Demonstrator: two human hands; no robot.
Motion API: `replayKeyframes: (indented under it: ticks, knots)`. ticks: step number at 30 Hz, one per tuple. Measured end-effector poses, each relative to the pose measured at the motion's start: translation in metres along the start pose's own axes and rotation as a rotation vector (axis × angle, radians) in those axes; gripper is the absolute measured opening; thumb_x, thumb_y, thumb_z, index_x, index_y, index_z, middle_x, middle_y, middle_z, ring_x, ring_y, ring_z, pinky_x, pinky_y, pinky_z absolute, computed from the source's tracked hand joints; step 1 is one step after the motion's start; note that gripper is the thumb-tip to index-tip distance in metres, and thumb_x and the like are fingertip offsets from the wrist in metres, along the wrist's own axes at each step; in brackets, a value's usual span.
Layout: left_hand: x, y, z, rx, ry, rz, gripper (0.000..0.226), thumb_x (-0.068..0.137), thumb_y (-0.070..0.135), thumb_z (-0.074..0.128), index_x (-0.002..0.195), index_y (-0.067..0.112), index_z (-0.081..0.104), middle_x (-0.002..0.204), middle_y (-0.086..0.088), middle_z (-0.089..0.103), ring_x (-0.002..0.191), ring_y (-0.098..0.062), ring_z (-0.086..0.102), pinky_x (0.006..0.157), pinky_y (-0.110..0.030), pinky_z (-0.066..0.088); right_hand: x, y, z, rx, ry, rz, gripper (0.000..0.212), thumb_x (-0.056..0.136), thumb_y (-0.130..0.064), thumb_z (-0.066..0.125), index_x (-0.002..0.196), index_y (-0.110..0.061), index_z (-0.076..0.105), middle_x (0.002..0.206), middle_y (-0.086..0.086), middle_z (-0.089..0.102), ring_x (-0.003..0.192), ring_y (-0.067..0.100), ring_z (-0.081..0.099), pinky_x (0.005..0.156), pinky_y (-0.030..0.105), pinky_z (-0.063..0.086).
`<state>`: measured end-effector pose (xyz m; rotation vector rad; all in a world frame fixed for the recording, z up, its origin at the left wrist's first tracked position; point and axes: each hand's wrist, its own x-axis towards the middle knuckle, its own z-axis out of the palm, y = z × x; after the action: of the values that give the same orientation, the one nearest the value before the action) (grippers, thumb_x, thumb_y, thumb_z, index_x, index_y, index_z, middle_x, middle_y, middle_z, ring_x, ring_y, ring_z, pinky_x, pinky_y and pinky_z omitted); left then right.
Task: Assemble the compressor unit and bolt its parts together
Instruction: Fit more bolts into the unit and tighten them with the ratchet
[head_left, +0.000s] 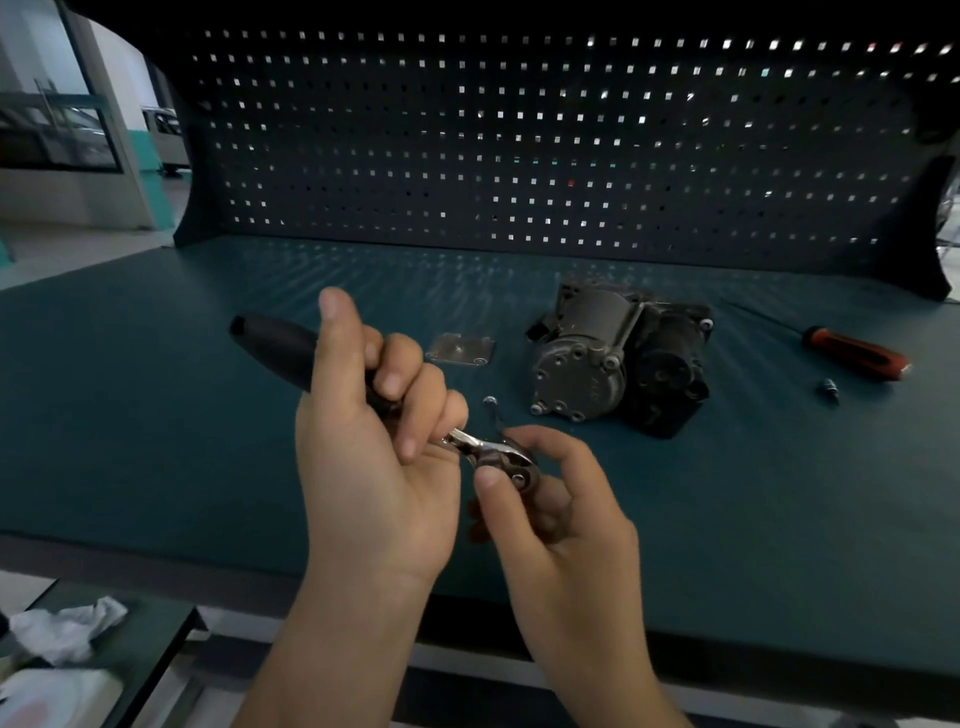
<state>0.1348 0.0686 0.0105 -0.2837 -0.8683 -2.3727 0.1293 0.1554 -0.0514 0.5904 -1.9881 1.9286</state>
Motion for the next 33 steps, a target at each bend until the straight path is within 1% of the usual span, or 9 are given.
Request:
replayKeyframes:
  ticks: [3, 10, 13, 15, 17, 20, 23, 28, 33]
  knots:
    - [-0.002, -0.002, -0.001, 0.078, -0.103, 0.017, 0.037, 0.078, 0.048, 0.051, 0.052, 0.023, 0.043, 0.044, 0.012, 0.033, 0.030, -0.001, 0.023, 0.036, -0.015, 0.027, -0.002, 0.005, 0.003, -0.136, 0.070, -0.058, 0.020, 0.071, -0.056, 0.047, 0.079, -0.038, 0.050, 0.060, -0.007, 0.061, 0.047, 0.006, 0.053, 0.047, 0.012, 0.039]
    - [0.000, -0.005, -0.018, 0.130, -0.367, -0.204, 0.042, 0.069, 0.051, 0.068, 0.050, 0.022, 0.045, 0.038, 0.010, 0.022, 0.030, -0.003, 0.015, 0.035, -0.017, 0.017, 0.006, 0.012, -0.013, -0.323, -0.070, -0.102, 0.042, 0.083, -0.052, 0.032, 0.066, -0.018, 0.050, 0.052, 0.007, 0.052, 0.044, 0.021, 0.050, 0.047, 0.041, 0.042]
    - [0.005, -0.006, -0.020, 0.172, -0.471, -0.275, 0.044, 0.063, 0.053, 0.073, 0.047, 0.021, 0.047, 0.038, 0.009, 0.020, 0.031, -0.003, 0.016, 0.036, -0.013, 0.017, 0.013, 0.012, -0.026, -0.660, -0.161, -0.252, 0.040, 0.084, -0.048, 0.037, 0.062, -0.021, 0.054, 0.053, -0.002, 0.048, 0.046, 0.015, 0.044, 0.042, 0.031, 0.040]
    - [0.006, -0.010, -0.019, 0.234, -0.427, -0.290, 0.046, 0.059, 0.050, 0.077, 0.045, 0.021, 0.044, 0.036, 0.012, 0.026, 0.029, 0.001, 0.021, 0.035, -0.009, 0.020, 0.020, 0.010, -0.034, -0.828, -0.200, -0.318, 0.045, 0.085, -0.047, 0.037, 0.066, -0.021, 0.067, 0.068, -0.004, 0.055, 0.056, 0.013, 0.053, 0.046, 0.026, 0.043]
    - [0.004, -0.016, -0.020, 0.302, -0.313, -0.287, 0.043, 0.063, 0.044, 0.071, 0.042, 0.021, 0.040, 0.034, 0.011, 0.027, 0.027, 0.000, 0.021, 0.034, -0.010, 0.019, 0.026, 0.010, -0.038, -0.860, -0.336, -0.255, 0.054, 0.089, -0.054, 0.029, 0.093, -0.024, 0.073, 0.103, 0.001, 0.061, 0.088, 0.016, 0.060, 0.070, 0.028, 0.049]
    - [0.005, -0.022, -0.021, 0.330, -0.171, -0.240, 0.041, 0.069, 0.043, 0.060, 0.043, 0.022, 0.037, 0.034, 0.010, 0.024, 0.028, -0.002, 0.018, 0.033, -0.014, 0.017, 0.028, 0.016, -0.040, -0.847, -0.546, -0.146, 0.061, 0.089, -0.058, 0.014, 0.133, -0.033, 0.047, 0.145, -0.007, 0.035, 0.129, 0.009, 0.035, 0.100, 0.018, 0.028]
    - [0.008, -0.024, -0.022, 0.303, -0.068, -0.225, 0.043, 0.073, 0.047, 0.052, 0.043, 0.022, 0.035, 0.035, 0.010, 0.022, 0.028, -0.003, 0.016, 0.034, -0.016, 0.014, 0.030, 0.018, -0.039, -0.866, -0.577, -0.175, 0.052, 0.094, -0.051, 0.020, 0.137, -0.029, 0.041, 0.144, -0.009, 0.037, 0.129, 0.005, 0.030, 0.097, 0.011, 0.018]
    - [0.011, -0.026, -0.023, 0.314, -0.082, -0.260, 0.043, 0.073, 0.049, 0.050, 0.042, 0.022, 0.036, 0.034, 0.010, 0.022, 0.027, -0.002, 0.016, 0.033, -0.014, 0.015, 0.028, 0.018, -0.039, -0.873, -0.554, -0.197, 0.051, 0.094, -0.051, 0.022, 0.125, -0.025, 0.052, 0.131, -0.007, 0.048, 0.119, 0.009, 0.040, 0.095, 0.015, 0.025]
    - [0.011, -0.024, -0.024, 0.302, -0.084, -0.293, 0.044, 0.060, 0.056, 0.057, 0.042, 0.022, 0.036, 0.033, 0.011, 0.023, 0.026, -0.002, 0.017, 0.031, -0.014, 0.020, 0.025, 0.019, -0.038, -0.864, -0.502, -0.167, 0.074, 0.079, -0.066, 0.004, 0.121, -0.029, 0.053, 0.122, -0.012, 0.050, 0.111, 0.007, 0.046, 0.090, 0.016, 0.036]
